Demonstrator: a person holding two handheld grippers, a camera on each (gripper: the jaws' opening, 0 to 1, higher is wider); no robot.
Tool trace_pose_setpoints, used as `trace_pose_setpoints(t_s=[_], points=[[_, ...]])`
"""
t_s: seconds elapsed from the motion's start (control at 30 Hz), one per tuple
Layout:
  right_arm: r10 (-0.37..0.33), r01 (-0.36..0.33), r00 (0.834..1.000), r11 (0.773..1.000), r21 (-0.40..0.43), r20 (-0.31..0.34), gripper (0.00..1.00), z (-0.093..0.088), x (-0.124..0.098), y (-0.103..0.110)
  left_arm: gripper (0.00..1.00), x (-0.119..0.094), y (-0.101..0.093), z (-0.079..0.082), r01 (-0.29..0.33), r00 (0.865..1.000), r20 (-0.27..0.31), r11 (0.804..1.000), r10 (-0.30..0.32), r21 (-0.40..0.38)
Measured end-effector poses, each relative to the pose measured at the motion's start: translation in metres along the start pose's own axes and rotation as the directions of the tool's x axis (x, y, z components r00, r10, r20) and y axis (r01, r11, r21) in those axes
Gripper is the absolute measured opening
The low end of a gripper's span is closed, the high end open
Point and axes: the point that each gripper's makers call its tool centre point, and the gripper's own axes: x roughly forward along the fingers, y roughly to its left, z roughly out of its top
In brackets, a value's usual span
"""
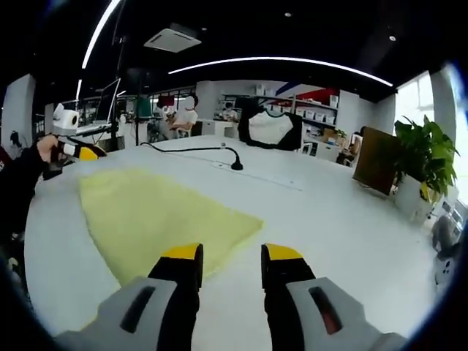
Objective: Fold the garment on the visible template until the final outline fits inside the template.
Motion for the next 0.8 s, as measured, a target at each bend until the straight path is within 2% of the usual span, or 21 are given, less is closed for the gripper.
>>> trace_pose_setpoints(t_s=[0.1,0.23,0.4,0.47,0.6,0.7,0.8], points=[[-0.004,0.004,1.000,1.000,-0.001,0.001,0.31,-0.005,-0.002,0.005,0.39,-0.004,-0.002,-0.006,0.009,1.000,-0.002,1.000,-0.009,-0.012],[-0.012,0.012,1.000,1.000,-0.013,-0.007,0.31,-0.009,-0.008,0.006,0.39,-0.006,-0.006,-0.022,0.030,0.999,-0.021,0.998,-0.031,-0.054],[0.008,-0.008,1.000,1.000,0.008,-0.014,0.30,-0.016,-0.020,0.017,0.38,-0.013,-0.009,-0.033,0.046,0.999,-0.009,0.992,-0.048,-0.115],[0.021,-0.021,0.999,0.999,0.027,-0.026,0.29,-0.021,-0.023,0.022,0.34,-0.016,-0.013,-0.031,0.080,0.997,0.029,0.985,-0.076,-0.151],[0.045,-0.044,0.999,0.999,0.032,-0.025,0.29,-0.024,-0.027,0.032,0.33,-0.019,-0.011,-0.037,0.066,0.998,-0.003,0.989,-0.067,-0.132],[0.078,-0.077,0.997,0.996,0.053,-0.029,0.29,-0.026,-0.027,0.040,0.33,-0.020,-0.016,-0.039,0.093,0.996,-0.003,0.985,-0.095,-0.147],[0.081,-0.080,0.995,0.997,0.018,-0.061,0.29,-0.034,-0.027,0.047,0.28,-0.022,-0.021,-0.045,0.106,0.994,-0.010,0.981,-0.109,-0.161]])
